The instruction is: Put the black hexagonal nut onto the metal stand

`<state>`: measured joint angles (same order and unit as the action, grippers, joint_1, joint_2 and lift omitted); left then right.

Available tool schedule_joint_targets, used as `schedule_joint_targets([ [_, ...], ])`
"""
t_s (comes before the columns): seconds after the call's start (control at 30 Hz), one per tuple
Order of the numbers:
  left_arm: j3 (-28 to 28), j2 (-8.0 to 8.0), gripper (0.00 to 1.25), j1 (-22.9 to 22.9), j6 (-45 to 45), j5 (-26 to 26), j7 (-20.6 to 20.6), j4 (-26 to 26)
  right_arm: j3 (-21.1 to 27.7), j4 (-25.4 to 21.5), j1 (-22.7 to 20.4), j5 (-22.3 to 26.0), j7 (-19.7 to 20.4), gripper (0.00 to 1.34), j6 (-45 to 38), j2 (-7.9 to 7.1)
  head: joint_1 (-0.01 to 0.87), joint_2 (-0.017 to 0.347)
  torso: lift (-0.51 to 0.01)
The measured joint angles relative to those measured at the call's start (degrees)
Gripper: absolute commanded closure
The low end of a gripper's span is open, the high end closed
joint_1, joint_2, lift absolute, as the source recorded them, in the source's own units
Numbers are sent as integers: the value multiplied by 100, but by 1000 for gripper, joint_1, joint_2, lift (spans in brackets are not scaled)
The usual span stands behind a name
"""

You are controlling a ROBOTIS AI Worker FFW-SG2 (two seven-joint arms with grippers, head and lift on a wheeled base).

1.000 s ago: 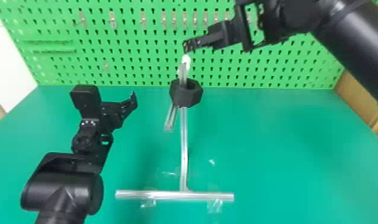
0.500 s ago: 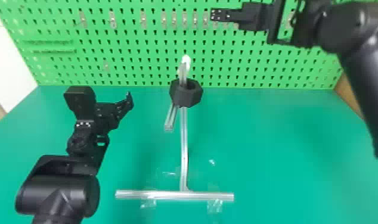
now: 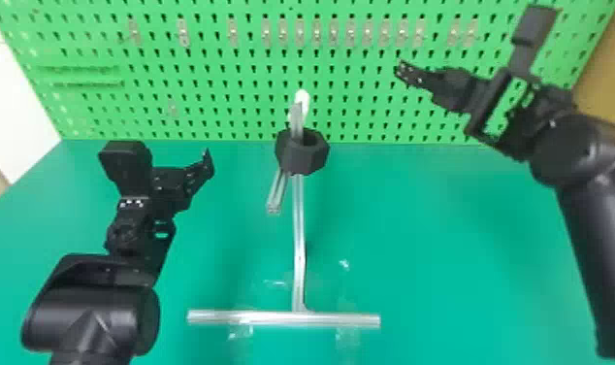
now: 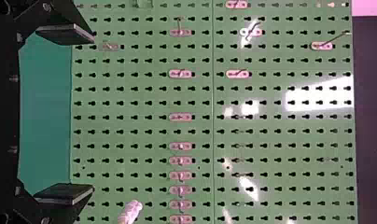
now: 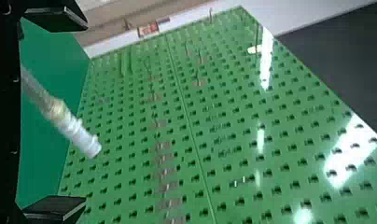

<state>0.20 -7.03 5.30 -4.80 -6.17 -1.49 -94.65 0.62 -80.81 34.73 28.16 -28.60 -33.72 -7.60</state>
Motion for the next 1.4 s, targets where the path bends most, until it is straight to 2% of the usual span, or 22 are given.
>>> schedule_joint_targets([
  [0.2, -9, 0, 156, 14, 6, -14, 0, -1, 238, -15, -487, -253, 449, 1, 536, 121, 693, 81, -1],
  [0.57, -10, 8, 156, 17, 16, -45, -6, -1, 429, -14, -983, -1272, 1193, 1, 1246, 284, 693, 81, -1],
  [0.97, -1, 9, 156, 16, 12, -67, -47, -1, 406, -14, -1325, -2192, 1625, 9, 2104, 439, 693, 81, -1],
  [1.17, -5, 9, 156, 15, -24, -71, -62, 1, 327, -14, -1511, -2371, 1908, 12, 2601, 506, 693, 81, -1],
  [1.4, -16, 9, 156, 22, -72, -72, -70, 19, 198, -6, -1758, -2246, 2281, 22, 3194, 525, 693, 81, -1],
])
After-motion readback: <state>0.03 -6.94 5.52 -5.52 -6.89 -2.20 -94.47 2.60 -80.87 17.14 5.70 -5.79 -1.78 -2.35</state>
